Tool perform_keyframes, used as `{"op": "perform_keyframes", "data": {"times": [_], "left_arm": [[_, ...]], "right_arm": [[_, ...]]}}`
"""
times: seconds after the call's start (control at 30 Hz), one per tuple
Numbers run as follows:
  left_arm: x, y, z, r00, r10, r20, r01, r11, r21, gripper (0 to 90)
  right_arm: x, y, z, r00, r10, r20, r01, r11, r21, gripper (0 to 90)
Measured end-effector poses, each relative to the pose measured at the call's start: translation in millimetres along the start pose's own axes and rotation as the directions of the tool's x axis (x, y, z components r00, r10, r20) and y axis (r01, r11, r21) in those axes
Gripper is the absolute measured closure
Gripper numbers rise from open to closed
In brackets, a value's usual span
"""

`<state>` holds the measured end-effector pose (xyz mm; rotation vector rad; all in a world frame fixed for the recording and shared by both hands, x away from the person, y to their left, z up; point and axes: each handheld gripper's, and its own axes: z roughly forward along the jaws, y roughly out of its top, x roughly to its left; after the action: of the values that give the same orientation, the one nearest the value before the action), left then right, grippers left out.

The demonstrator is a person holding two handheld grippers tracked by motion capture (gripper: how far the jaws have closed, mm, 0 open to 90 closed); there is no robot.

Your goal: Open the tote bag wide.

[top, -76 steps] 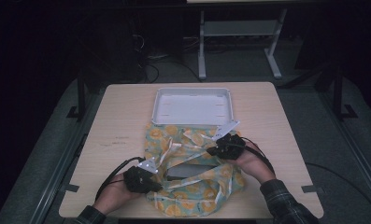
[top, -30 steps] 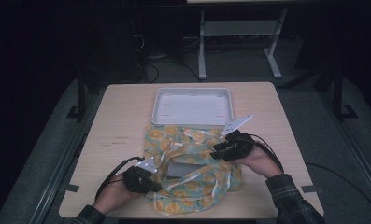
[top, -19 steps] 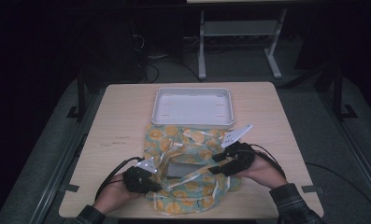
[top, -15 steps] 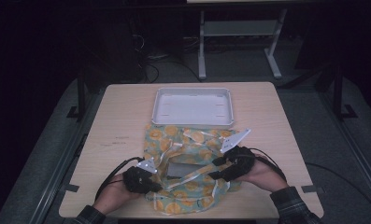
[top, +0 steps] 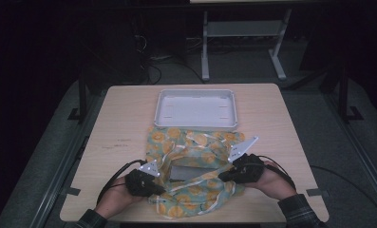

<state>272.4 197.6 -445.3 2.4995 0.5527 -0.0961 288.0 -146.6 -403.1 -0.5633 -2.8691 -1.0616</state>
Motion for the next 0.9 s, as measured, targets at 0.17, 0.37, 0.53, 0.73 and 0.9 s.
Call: {"op": "perform_keyframes", "data": {"times": [0.17, 0.37, 0.53, 0.73, 0.9], "left_arm": [[-1.3, 1.9, -1.2, 0.9999, 0.014, -0.005, -0.014, 0.9998, -0.013, 88.7], [-5.1, 5.5, -1.2, 0.9995, 0.031, 0.000, -0.031, 0.9989, -0.034, 88.7], [-7.0, 8.6, -1.1, 0.9986, 0.053, -0.002, -0.053, 0.9971, -0.054, 88.7], [-8.9, 11.5, 5.0, 0.9980, 0.062, 0.012, -0.062, 0.9962, -0.061, 88.7], [-7.8, 12.4, 10.5, 0.9981, 0.061, 0.014, -0.060, 0.9974, -0.041, 88.6]], "right_arm": [[5.1, -8.9, -5.7, 1.0000, 0.007, 0.000, -0.007, 1.000, -0.004, 88.7], [10.3, -19.1, -8.4, 0.9997, 0.025, 0.001, -0.025, 1.000, 0.001, 88.7], [15.1, -28.9, -10.4, 0.9984, 0.057, -0.003, -0.057, 0.998, 0.009, 88.8], [14.4, -43.0, -4.7, 0.9968, 0.080, 0.004, -0.080, 0.995, 0.057, 88.8], [7.8, -49.4, 7.8, 0.9971, 0.075, 0.012, -0.076, 0.992, 0.102, 88.8]]}}
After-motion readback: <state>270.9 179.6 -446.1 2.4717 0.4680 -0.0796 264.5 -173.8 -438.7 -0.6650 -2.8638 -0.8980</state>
